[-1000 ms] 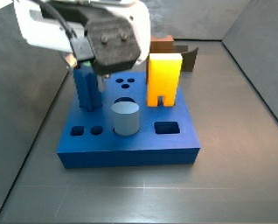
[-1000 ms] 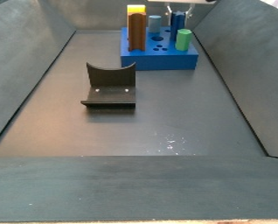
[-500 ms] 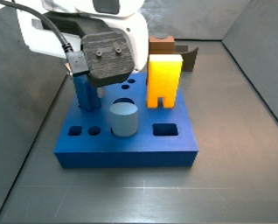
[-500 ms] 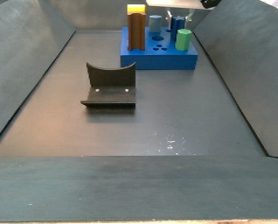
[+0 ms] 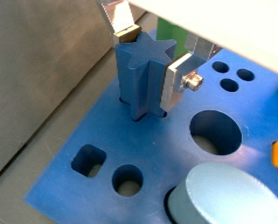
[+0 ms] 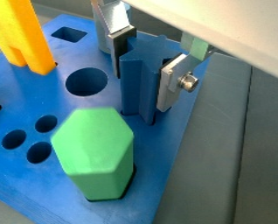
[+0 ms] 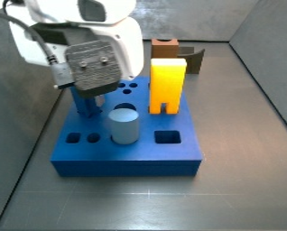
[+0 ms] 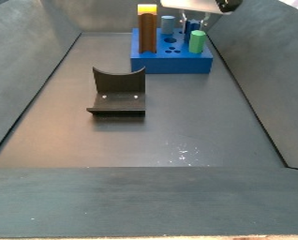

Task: Pick up the star object. Move up. Move to above the board. Insert the star object.
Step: Insert the star object.

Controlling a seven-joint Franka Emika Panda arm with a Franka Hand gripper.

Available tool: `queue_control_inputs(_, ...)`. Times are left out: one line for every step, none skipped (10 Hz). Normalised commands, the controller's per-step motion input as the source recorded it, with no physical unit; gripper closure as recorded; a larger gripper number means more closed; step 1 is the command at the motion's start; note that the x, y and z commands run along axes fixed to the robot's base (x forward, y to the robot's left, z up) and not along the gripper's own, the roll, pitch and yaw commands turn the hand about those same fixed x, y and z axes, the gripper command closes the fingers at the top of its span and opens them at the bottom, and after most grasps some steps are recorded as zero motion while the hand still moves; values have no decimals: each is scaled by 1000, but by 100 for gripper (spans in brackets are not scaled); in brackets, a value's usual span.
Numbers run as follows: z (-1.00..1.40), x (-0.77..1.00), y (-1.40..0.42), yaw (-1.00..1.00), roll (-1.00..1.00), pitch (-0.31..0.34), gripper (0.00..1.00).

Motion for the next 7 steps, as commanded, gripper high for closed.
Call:
queue_control_inputs(-446, -34, -114, 11, 277, -157, 100)
queue_control_inputs(-466, -23, -214, 57, 417, -100, 100)
queue_control_inputs(-334, 0, -266, 100, 500, -37, 100)
queue_control_inputs(-126, 0, -314, 57, 500, 0, 100)
queue_control_inputs(-137, 0, -323, 0, 500, 0, 100)
queue_control_inputs(-129, 151, -314, 0, 500, 109, 100)
queue_control_inputs(-391, 303, -131, 0, 367, 213, 100)
